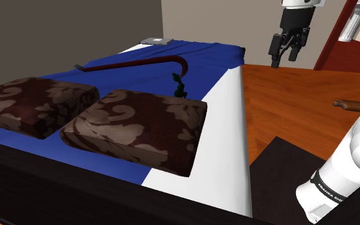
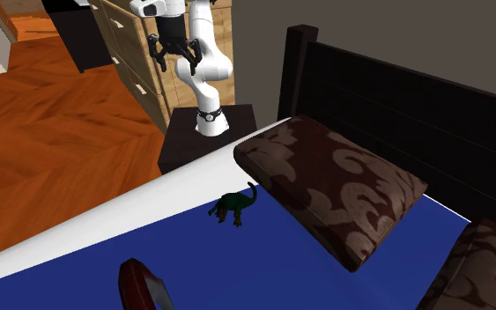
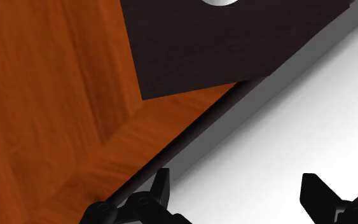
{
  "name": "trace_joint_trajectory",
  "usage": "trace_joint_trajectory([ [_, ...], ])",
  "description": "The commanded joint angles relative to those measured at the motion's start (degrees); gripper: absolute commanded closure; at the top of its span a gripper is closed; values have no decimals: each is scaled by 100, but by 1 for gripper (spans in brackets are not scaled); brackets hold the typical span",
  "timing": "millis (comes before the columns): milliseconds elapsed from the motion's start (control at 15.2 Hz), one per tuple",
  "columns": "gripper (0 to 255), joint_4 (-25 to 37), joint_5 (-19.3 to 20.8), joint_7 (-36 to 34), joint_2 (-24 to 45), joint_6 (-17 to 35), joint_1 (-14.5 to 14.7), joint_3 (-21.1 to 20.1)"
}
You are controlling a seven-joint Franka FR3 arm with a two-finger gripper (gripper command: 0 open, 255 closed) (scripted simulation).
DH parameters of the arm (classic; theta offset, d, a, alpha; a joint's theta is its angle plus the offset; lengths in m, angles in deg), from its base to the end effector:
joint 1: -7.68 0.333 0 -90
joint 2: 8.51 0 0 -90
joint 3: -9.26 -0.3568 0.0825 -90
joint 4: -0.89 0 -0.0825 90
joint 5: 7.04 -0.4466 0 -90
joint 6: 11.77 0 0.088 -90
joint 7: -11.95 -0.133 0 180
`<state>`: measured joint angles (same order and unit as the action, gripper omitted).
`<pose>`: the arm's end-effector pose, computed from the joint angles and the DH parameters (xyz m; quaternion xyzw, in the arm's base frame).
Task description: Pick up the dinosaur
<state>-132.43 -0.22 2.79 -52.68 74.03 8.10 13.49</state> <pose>0.3346 -0.0454 0.5969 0.9935 -0.1043 -0.0279 0.0354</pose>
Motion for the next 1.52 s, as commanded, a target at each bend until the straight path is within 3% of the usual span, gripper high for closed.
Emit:
trace_joint_trajectory([
  [0, 0, 0, 0, 0, 0, 0, 0, 0],
  [726, 0, -232, -172, -1078, 1369, 2300, 142, -613],
  [1452, 0, 616, 325, -2303, 3361, 4075, 99, -1181],
])
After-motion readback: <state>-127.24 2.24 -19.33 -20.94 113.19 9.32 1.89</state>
